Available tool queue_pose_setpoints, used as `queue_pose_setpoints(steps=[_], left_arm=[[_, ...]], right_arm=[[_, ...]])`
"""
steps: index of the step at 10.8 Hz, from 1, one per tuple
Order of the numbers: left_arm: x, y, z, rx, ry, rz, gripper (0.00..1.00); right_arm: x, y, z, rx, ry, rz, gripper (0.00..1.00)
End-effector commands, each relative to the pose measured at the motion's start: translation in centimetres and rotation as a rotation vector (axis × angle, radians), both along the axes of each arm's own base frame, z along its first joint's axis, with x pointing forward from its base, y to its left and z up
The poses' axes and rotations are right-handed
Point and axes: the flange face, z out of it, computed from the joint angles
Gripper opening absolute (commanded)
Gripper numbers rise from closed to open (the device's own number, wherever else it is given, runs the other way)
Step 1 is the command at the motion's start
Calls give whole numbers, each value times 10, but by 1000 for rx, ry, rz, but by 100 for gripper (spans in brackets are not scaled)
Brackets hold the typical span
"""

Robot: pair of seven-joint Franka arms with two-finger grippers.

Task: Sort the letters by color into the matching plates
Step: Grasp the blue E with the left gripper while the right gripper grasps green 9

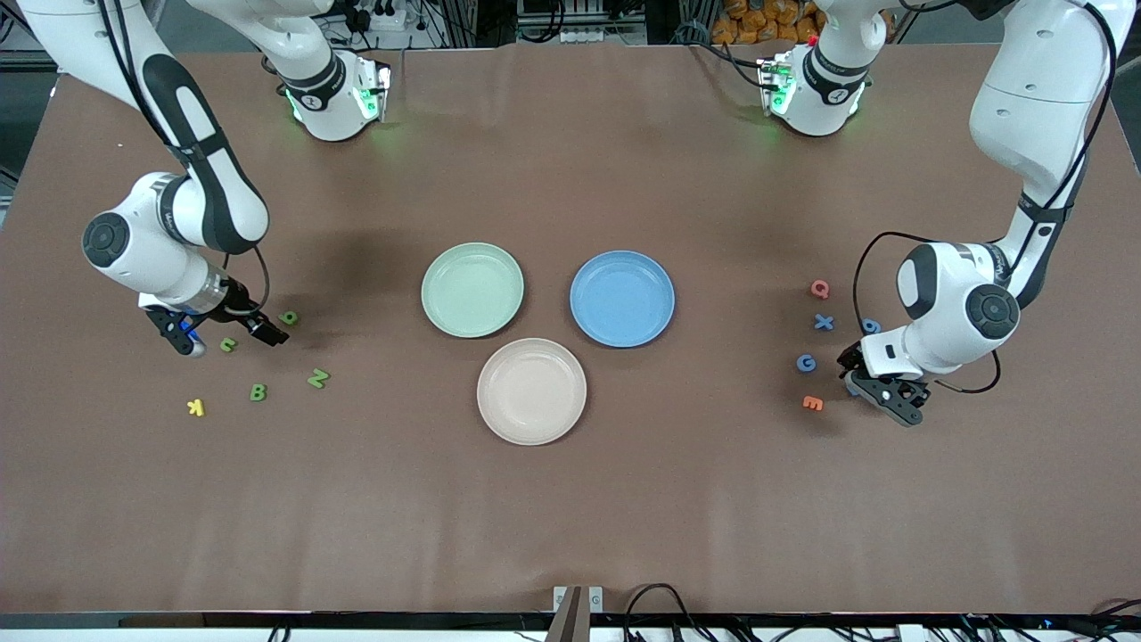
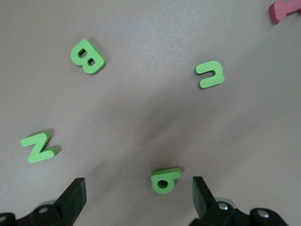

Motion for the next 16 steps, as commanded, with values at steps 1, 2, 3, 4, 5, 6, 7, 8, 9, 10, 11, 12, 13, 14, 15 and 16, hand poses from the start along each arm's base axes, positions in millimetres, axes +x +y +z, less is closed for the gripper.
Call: queue_pose_setpoints(steps=[1,2,3,4,5,6,7,8,9,10,11,12,13,14,15,16], left_arm=[[-3,-2,0,-14,-6,38,80],[-4,-3,-1,-15,-3,39,79],[-4,-2,-1,-15,-3,42,78],[-4,-3,-1,-16,-3,42,75],[-4,-2,-1,-16,-3,44,73],[-4,-1,-1,-15,-3,47,72],[-4,-2,-1,-15,-3,44,63],[-4,-3,-1,-16,-3,44,57],[-4,-3,-1,-16,-3,44,52],[-3,-2,0,-15,-4,45,46],[-3,-4,-1,-15,-3,41,37],[-3,-3,0,-15,-4,42,25],[-3,-4,2,-13,-6,36,11],[-2,-6,5,-14,-12,33,0],[-1,-6,9,-13,-17,35,0],[0,-12,12,-18,-19,29,0]], right_arm=[[-5,-1,-20,-10,-12,-24,100],[-11,-1,-23,-14,-19,-26,100],[-14,-2,-23,-13,-15,-28,100],[-20,0,-26,-13,-6,-25,100],[-23,0,-28,-13,0,-22,100],[-26,1,-28,-12,5,-21,100],[-31,1,-31,-12,14,-23,100],[-34,2,-34,-13,22,-19,100],[-35,1,-37,-14,24,-19,100],[-36,3,-40,-14,28,-16,100],[-37,3,-41,-13,31,-16,100],[-37,5,-41,-13,33,-11,100],[-37,9,-43,-14,34,-4,100],[-37,9,-47,-16,33,-4,100],[-37,8,-49,-18,30,-5,99],[-36,8,-52,-22,22,-6,99]])
